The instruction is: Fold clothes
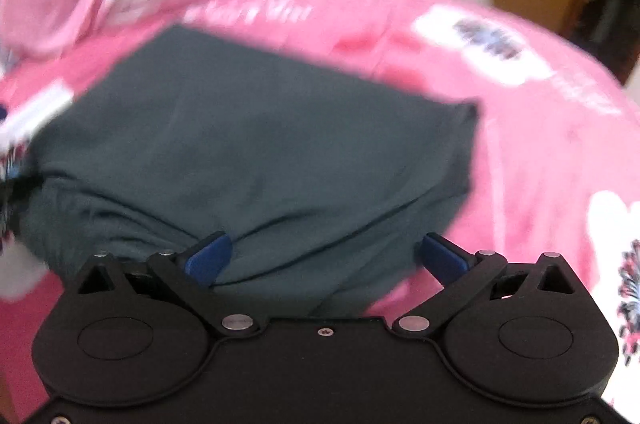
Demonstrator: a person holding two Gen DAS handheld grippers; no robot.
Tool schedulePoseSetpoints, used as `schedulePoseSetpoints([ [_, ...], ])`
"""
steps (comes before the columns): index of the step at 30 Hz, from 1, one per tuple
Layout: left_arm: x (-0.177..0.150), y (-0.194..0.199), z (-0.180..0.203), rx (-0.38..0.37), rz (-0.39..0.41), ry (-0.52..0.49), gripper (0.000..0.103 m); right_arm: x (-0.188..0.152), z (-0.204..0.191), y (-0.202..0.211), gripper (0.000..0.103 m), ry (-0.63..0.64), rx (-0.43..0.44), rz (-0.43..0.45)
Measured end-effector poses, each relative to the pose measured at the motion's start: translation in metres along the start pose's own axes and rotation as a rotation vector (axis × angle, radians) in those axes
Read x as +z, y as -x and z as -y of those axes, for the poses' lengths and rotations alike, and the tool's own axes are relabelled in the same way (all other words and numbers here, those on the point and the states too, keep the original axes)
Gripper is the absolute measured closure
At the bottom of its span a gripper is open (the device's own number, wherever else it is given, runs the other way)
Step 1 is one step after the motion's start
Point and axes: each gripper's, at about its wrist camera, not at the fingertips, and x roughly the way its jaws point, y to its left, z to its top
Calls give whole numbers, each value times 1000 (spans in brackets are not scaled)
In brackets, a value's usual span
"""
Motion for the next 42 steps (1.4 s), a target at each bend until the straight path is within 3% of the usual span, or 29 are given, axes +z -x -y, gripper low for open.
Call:
schedulePoseSetpoints([
  [2,0,0,11,-21,22,-47,0,6,-9,11,0,32,80,66],
  [5,-1,-4,38,-58,47,-167,0,4,-30,4,0,108,205,21],
  [8,-11,-7,51,-24,71,-286,0,-12,-48,-12,0,229,197,-76],
  [10,-17,-7,55,-3,89,-350,0,-15,-42,-11,0,206,190,-86],
  [12,-18,-5,47,-3,73,-335,0,-12,-27,-10,0,129,170,-100],
  [15,-17,-1,31,1,40,-284,0,-13,-4,-12,0,20,75,-137],
  [17,-11,4,20,13,23,-235,0,-13,10,-6,0,-60,73,-137],
  [19,-3,10,18,33,54,-209,0,-8,13,8,0,-83,62,-72],
  [22,17,12,6,-26,128,-91,0,5,17,26,0,-128,18,79],
  [25,39,-27,-4,-41,105,30,1,34,15,12,0,-130,43,97],
  [29,46,-80,1,39,49,4,5,50,13,-46,0,-57,-34,63],
  [32,29,-110,5,166,-39,-148,5,37,21,-74,0,-64,-160,36],
  [33,20,-107,-2,185,-23,-156,5,32,27,-79,0,-78,-188,11],
  [35,11,-101,-12,209,-19,-155,3,29,54,-79,0,-179,-143,-17],
  [38,7,-87,-27,239,-37,-157,4,29,75,-72,0,-233,-254,-28],
  [40,8,-74,-30,259,-27,-168,4,28,83,-67,0,-272,-284,-18],
  [42,11,-69,-29,264,-6,-176,4,27,83,-59,0,-295,-254,19],
])
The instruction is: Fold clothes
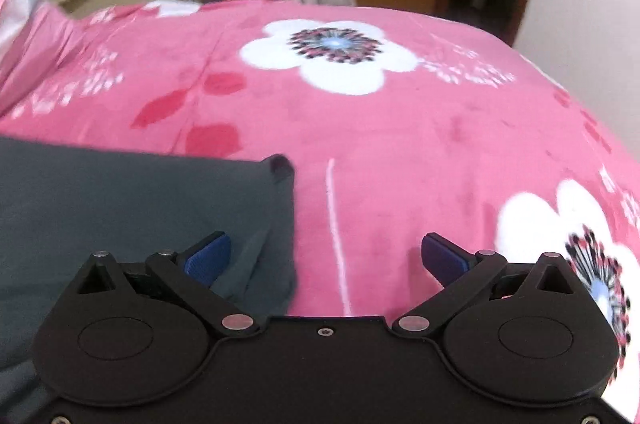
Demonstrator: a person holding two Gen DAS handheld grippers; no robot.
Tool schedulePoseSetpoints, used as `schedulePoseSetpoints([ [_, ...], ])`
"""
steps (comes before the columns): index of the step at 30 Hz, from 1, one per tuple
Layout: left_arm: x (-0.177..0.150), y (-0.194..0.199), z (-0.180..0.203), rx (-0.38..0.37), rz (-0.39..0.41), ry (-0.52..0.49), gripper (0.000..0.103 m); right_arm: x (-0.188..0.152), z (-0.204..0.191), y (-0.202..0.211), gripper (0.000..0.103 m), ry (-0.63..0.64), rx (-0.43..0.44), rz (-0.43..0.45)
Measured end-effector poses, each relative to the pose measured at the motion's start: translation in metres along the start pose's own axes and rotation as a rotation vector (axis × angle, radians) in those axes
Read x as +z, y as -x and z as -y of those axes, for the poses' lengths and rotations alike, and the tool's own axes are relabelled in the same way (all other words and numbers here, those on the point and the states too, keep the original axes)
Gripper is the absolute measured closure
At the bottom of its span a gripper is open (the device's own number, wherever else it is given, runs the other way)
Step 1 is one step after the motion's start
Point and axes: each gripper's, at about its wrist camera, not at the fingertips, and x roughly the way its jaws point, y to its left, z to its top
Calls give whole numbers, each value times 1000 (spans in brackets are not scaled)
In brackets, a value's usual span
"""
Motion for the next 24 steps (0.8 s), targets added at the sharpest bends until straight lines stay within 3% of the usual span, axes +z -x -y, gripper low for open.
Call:
schedulePoseSetpoints([
  [4,16,12,11,-41,62,9,3,7,-30,19,0,23,164,113],
  [6,24,11,22,-62,73,5,3,9,-57,25,0,81,292,112],
  [8,30,7,39,-86,67,-20,3,-1,-83,28,0,187,344,86],
  [11,26,3,69,-81,55,-113,3,-37,-114,24,0,419,321,12],
  [12,22,2,74,-74,53,-132,3,-43,-115,27,0,440,316,19],
  [14,17,4,73,-68,53,-103,3,-53,-110,35,0,460,319,49],
  [18,14,4,50,-98,-23,17,1,-50,-95,38,0,461,273,21],
  [24,6,7,45,-94,-21,54,0,-46,-68,44,0,418,183,-20],
])
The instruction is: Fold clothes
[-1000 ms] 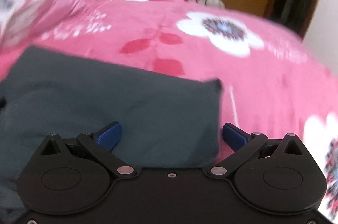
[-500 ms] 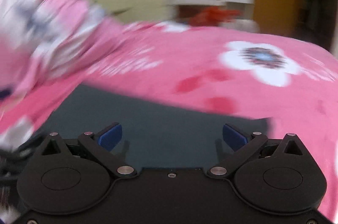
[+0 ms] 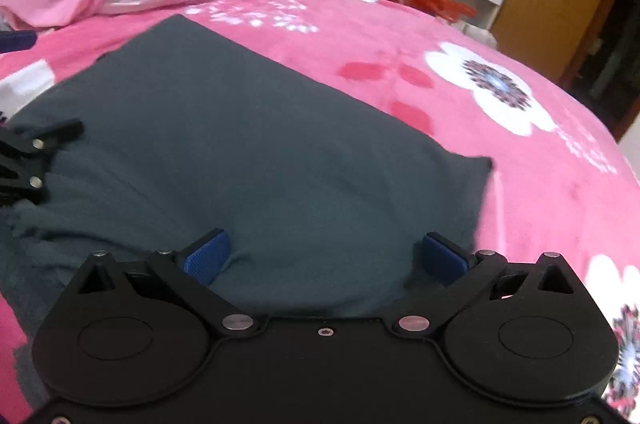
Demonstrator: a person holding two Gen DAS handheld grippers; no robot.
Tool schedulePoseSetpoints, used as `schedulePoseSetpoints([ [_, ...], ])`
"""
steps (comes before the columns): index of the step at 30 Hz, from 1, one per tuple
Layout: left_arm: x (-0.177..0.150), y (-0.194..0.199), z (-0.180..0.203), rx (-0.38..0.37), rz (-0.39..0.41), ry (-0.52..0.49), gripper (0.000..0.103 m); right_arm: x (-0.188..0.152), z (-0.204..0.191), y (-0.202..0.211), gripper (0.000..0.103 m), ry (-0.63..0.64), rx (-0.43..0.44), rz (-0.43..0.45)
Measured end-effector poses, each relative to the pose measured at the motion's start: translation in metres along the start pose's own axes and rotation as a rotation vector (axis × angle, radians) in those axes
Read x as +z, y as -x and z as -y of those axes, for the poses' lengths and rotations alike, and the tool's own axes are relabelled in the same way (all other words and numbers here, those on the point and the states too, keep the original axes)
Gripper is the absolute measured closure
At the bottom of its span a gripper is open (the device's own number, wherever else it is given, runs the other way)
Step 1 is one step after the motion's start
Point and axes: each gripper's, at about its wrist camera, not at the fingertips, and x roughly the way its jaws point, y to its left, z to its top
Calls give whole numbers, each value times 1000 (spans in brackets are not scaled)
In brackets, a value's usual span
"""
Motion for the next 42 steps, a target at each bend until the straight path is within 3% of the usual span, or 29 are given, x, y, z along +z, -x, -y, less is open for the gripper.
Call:
schedulePoseSetpoints([
  [3,-2,-5,-1,-12,-11,46,0,4,9,9,0,-90,21,36],
  [5,-3,-6,1,-11,-2,46,0,13,6,16,0,-101,28,123],
  [7,-3,-5,3,-8,6,39,0,24,-1,13,0,-87,29,156],
  [12,-3,-8,-1,-28,-1,61,0,31,-44,-29,0,66,41,74],
  [15,-3,-10,0,-31,-4,67,0,22,-50,-29,0,101,20,106],
  [24,3,-3,-7,-26,-37,89,0,19,-38,-25,0,49,52,59],
  [27,13,18,-9,-25,15,94,0,16,-38,-22,0,46,46,56],
  [28,16,24,-7,-30,36,87,0,16,-38,-22,0,44,46,54],
  [34,17,10,21,-84,-23,-17,0,15,-37,-22,0,38,51,54],
  [36,5,0,23,-103,-50,31,0,15,-36,-23,0,36,55,48],
  [37,-3,-1,14,-125,-41,120,0,15,-36,-23,0,34,57,48],
  [42,-5,4,2,-126,-56,130,0,14,-32,-24,0,17,72,43],
])
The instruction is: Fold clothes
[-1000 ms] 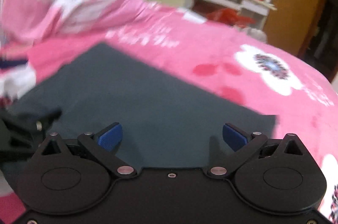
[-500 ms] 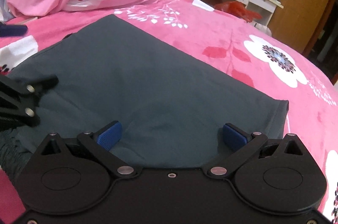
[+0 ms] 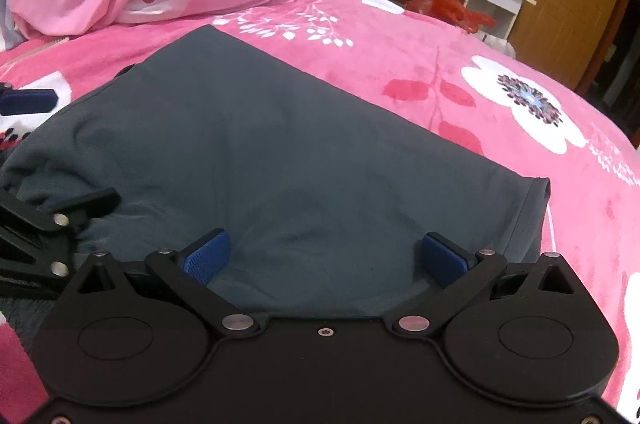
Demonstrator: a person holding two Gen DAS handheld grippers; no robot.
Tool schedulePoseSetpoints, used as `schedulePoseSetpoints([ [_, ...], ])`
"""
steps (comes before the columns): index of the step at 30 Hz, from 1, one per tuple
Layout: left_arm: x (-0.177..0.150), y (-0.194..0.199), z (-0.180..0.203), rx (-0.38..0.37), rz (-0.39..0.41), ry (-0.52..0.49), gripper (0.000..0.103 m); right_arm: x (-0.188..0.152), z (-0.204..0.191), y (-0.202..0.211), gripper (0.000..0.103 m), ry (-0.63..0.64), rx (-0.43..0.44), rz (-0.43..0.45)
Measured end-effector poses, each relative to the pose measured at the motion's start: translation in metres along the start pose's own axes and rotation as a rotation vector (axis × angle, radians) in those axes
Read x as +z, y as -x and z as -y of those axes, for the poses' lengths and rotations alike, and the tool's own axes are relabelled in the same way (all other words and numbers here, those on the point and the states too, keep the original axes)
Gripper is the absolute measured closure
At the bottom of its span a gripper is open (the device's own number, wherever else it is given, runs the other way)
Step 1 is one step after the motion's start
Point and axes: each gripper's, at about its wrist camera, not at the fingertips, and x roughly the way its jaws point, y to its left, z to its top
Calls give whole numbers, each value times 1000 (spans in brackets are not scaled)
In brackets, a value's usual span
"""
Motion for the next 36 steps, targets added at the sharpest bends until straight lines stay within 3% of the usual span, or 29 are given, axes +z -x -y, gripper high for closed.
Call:
schedulePoseSetpoints([
  [4,4,16,-1,61,17,-62,0,-1,-1,1,0,2,-3,2],
  [7,11,29,7,81,85,-108,0,-1,-1,1,0,2,-4,2],
  [11,17,27,16,-1,93,-103,0,-2,-1,2,0,2,-5,4],
  [14,11,12,26,-24,40,-116,0,-2,-1,2,0,1,-5,4],
  [21,2,3,10,-44,24,-29,0,-2,-2,2,0,-10,-6,4],
  [27,2,17,-2,27,-14,-39,0,-2,-2,3,0,-11,-6,-1],
  [31,18,47,-3,30,-28,9,0,2,1,12,0,-29,1,-43],
  [33,25,65,-2,9,-15,21,0,5,7,20,0,-70,16,-96],
  [36,36,87,-3,-35,-14,46,0,7,21,47,0,-160,65,-100],
])
